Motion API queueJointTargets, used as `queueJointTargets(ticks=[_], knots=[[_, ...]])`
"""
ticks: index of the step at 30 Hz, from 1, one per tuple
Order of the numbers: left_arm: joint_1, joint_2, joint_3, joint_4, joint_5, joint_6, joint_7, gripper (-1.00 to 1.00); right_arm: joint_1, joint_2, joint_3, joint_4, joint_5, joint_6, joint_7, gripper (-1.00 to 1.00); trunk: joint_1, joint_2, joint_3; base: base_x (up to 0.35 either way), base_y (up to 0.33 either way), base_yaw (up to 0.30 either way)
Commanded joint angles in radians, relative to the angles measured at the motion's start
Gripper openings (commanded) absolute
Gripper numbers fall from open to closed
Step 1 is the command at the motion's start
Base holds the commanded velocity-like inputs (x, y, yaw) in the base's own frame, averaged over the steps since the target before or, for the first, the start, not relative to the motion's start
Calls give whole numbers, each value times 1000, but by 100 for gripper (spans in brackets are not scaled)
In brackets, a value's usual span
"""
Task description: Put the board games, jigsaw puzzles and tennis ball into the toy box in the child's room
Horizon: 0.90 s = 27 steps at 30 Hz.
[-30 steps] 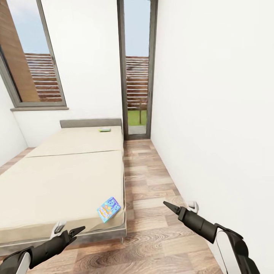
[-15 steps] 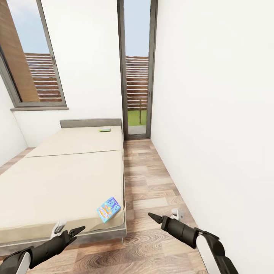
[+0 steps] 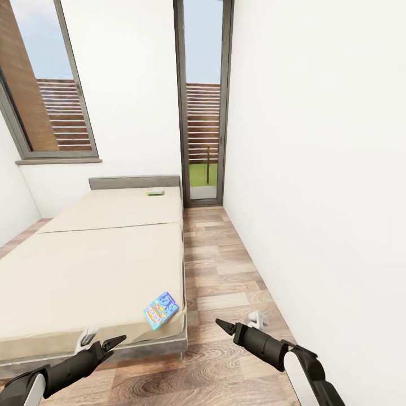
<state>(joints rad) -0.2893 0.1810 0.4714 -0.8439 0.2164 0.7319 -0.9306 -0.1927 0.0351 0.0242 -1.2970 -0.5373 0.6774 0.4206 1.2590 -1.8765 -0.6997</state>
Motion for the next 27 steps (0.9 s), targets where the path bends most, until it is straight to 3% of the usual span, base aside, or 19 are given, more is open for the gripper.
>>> queueJointTargets(ticks=[1, 11, 27], knots=[[-1, 0, 1, 0, 3, 6, -2, 100, -1, 0, -1, 0, -3, 5, 0, 100, 0, 0, -1, 0, 0, 0], [-1, 1, 1, 0, 3, 6, -2, 100, -1, 0, 0, 0, -4, 4, 0, 100, 0, 0, -1, 3, -11, 0], [-1, 0, 1, 0, 4, 6, -3, 100, -1, 0, 0, 0, -4, 5, 0, 100, 0, 0, -1, 52, -113, 0]])
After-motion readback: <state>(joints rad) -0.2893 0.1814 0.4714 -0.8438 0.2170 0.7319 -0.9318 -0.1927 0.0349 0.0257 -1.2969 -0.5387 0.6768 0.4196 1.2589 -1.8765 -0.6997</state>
